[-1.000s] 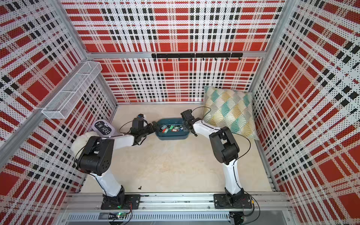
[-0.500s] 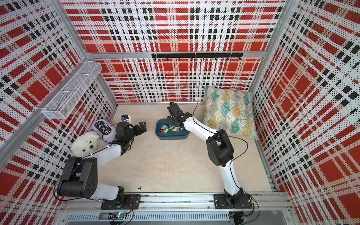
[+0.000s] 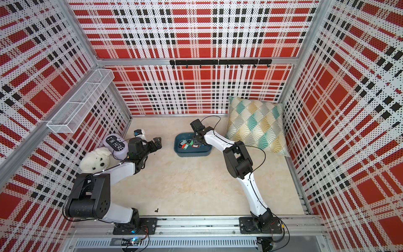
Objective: Take the keys out of the storage box
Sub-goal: Pick up the key from the storage box.
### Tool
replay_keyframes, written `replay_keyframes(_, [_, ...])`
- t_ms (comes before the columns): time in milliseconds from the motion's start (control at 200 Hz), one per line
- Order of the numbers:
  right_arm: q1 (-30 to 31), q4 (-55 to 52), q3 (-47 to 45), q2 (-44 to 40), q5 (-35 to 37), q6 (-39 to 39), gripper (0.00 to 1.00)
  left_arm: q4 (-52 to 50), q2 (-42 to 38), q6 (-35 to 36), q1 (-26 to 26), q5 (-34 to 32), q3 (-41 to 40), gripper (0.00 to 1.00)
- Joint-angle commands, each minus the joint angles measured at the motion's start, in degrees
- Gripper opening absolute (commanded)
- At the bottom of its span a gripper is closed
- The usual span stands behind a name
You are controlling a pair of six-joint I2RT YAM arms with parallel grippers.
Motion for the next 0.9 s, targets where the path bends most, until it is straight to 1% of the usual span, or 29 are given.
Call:
replay_keyframes(0, [-0.37,-0.92,1.31,1.59,-0.59,0.93,0.4,1.7,0.77,0.82,0.47,0.6,-0.5,0.99])
replay_keyframes(155, [-0.68,-0.83,2.29,3.34,-2.2,0.4,0.35,1.7,0.7,0.97,0.46,0.63,-0.58,0.99])
replay_keyframes(326, [-0.77,-1.11,3.07,4.19,-2.46,0.21,0.32,1.7,0.87,0.96,0.68,0.6,-0.58,0.99])
replay_keyframes(441, [-0.77,-1.19,3.11,4.28,-2.04,0.28,0.26,1.7,0.92,0.97,0.62,0.6,-0.52,0.99])
replay_keyframes(727, [-1.21,-1.34,4.15,2.96,-0.58,0.06,0.04,1.7,0.86,0.96,0.84,0.52,-0.58,0.99])
replay_keyframes(842, [-1.3,-1.27,5.28,1.61,-0.31,-0.74,0.0,1.7,0.79,0.96,0.84,0.54,-0.58,0.99])
replay_keyframes(892, [-1.3,-1.36,5.6,0.93,-0.18,-1.0,0.0,1.7,0.78,0.96,0.9,0.59,-0.58,0.99])
